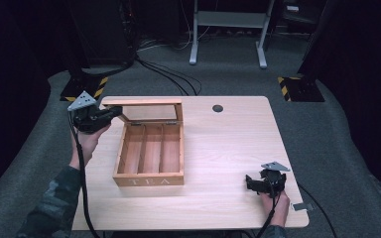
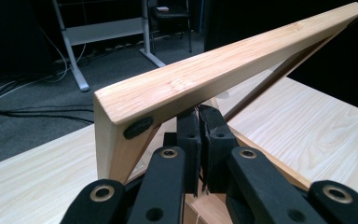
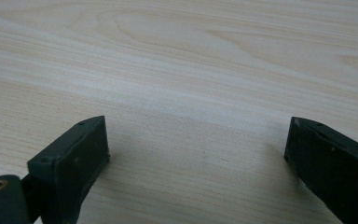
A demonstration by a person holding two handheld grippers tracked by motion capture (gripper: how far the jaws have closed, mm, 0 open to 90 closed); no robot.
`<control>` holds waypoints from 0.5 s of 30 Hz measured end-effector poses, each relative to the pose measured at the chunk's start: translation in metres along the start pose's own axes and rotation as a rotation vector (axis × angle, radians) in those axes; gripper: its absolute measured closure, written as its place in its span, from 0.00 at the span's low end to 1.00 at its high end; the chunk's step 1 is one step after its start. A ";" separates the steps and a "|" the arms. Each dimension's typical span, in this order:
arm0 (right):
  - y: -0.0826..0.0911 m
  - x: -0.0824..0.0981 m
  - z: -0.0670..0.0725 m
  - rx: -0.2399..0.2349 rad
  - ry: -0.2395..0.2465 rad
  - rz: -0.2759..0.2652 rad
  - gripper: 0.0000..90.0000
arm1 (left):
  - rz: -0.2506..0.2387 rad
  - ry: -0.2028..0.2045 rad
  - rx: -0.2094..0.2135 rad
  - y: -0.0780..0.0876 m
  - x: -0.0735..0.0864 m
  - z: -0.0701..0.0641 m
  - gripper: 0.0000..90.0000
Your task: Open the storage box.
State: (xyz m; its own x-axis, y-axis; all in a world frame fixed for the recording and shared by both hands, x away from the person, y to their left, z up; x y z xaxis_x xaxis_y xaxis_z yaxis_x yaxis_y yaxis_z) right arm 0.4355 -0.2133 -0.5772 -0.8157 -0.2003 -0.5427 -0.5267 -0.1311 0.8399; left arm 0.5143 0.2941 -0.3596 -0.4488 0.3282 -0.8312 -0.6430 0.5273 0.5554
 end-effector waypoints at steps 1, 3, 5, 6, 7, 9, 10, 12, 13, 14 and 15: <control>0.000 0.000 0.000 0.001 -0.002 0.001 0.06 | 0.001 0.000 -0.003 0.000 0.000 0.000 0.97; 0.000 0.000 0.000 0.001 -0.001 0.001 0.06 | 0.002 0.000 -0.003 0.000 0.000 0.000 0.97; 0.000 0.000 0.000 0.001 -0.001 0.001 0.06 | 0.002 -0.001 -0.003 0.000 0.000 0.000 0.97; 0.000 0.000 0.000 0.001 -0.001 0.001 0.06 | 0.000 -0.001 -0.006 0.000 0.000 0.000 0.97; 0.000 0.000 0.000 0.001 -0.001 0.001 0.06 | -0.001 0.000 -0.006 0.000 0.000 0.000 0.97; 0.000 0.000 0.000 0.001 -0.001 0.001 0.06 | 0.000 0.000 -0.006 0.000 0.000 0.000 0.97; 0.000 0.000 0.000 0.001 -0.001 0.001 0.06 | 0.000 0.000 -0.007 0.000 -0.001 0.000 0.97; 0.000 0.000 0.000 0.001 -0.002 0.001 0.06 | 0.000 0.000 -0.007 0.000 -0.001 0.000 0.97; 0.000 0.000 0.000 0.001 -0.002 0.001 0.06 | 0.000 -0.001 -0.008 0.000 -0.001 0.000 0.97; 0.000 0.000 0.000 0.001 -0.002 0.001 0.06 | 0.000 0.000 -0.007 0.000 -0.001 0.000 0.97; 0.000 0.000 0.000 0.000 -0.001 0.000 0.06 | 0.000 0.000 -0.006 0.000 0.000 0.000 0.97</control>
State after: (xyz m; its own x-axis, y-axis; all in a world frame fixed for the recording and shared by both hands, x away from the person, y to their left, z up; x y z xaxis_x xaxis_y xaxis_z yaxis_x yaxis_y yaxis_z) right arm 0.4355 -0.2133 -0.5772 -0.8160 -0.1996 -0.5425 -0.5266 -0.1306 0.8400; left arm 0.5147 0.2940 -0.3593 -0.4488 0.3285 -0.8311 -0.6466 0.5226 0.5557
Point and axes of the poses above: each handheld gripper's, and its own axes: y roughly backward along the jaws, x roughly out of its underside, z roughly to its left, the point moved 7 cm from there along -y, roughly forward along the jaws, and after that the axes turned 14 degrees about z, right-handed, at the moved point
